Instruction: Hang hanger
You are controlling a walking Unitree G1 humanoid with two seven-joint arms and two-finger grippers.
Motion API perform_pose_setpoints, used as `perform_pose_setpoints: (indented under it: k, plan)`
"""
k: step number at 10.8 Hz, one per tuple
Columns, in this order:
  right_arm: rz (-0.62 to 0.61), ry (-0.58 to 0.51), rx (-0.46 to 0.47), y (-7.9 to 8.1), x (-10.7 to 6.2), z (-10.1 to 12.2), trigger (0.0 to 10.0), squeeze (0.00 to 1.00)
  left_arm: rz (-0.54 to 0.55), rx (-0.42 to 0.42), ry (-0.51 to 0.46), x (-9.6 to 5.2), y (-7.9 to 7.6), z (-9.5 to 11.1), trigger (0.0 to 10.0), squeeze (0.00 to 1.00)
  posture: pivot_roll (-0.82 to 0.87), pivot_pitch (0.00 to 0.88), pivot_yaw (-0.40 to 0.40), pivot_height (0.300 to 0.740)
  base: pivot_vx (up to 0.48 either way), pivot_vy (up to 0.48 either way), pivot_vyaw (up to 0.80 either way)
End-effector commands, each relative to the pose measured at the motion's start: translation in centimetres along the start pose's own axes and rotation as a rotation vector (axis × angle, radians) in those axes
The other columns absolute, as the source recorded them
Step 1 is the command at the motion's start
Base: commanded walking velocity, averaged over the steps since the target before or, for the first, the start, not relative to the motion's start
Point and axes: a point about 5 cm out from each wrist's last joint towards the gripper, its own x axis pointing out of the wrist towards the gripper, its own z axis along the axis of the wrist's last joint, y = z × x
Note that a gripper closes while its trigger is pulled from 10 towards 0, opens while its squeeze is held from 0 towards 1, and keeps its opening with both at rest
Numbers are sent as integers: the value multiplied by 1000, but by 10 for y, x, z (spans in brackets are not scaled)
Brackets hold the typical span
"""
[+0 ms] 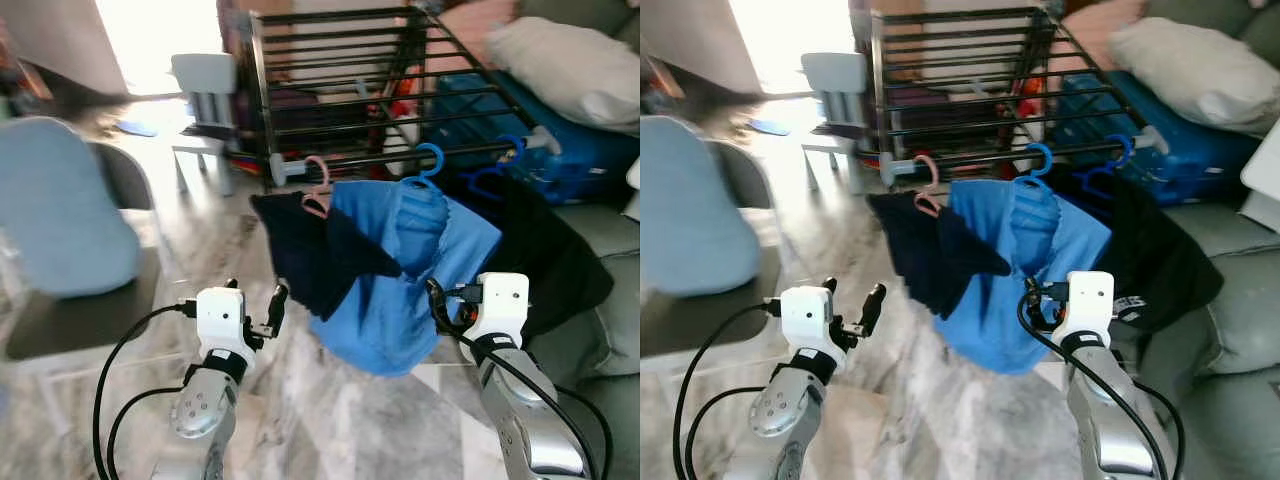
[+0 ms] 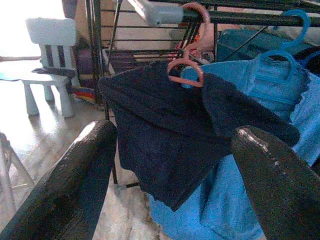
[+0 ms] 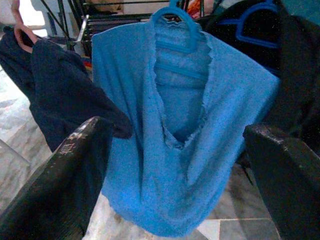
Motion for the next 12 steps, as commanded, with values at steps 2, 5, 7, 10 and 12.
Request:
perform_pose_setpoints:
  k: [2, 5, 7, 10, 12]
  plan:
    - [28, 3, -1, 6, 3, 1, 10000, 0, -5, -3, 3, 0, 1, 0, 10000, 0, -88, 0, 22, 740, 281, 0, 0]
    - [34, 1, -8, 7, 5, 2, 10000, 0, -12, -7, 7, 0, -1, -1, 10000, 0, -87, 0, 18, 740, 280, 0, 0]
    - [35, 2, -11, 8, 6, 1, 10000, 0, -17, -8, 9, 1, -1, -1, 10000, 0, -87, 0, 19, 740, 279, 0, 0]
    - [36, 1, -13, 8, 6, 1, 10000, 0, -25, -2, 18, 1, -2, -2, 10000, 0, -86, 0, 21, 740, 192, 0, 0]
    - [40, 3, -18, 8, 7, 0, 10000, 0, -29, 2, 19, 0, -3, -2, 10000, 0, -83, 0, 19, 740, 337, 0, 0]
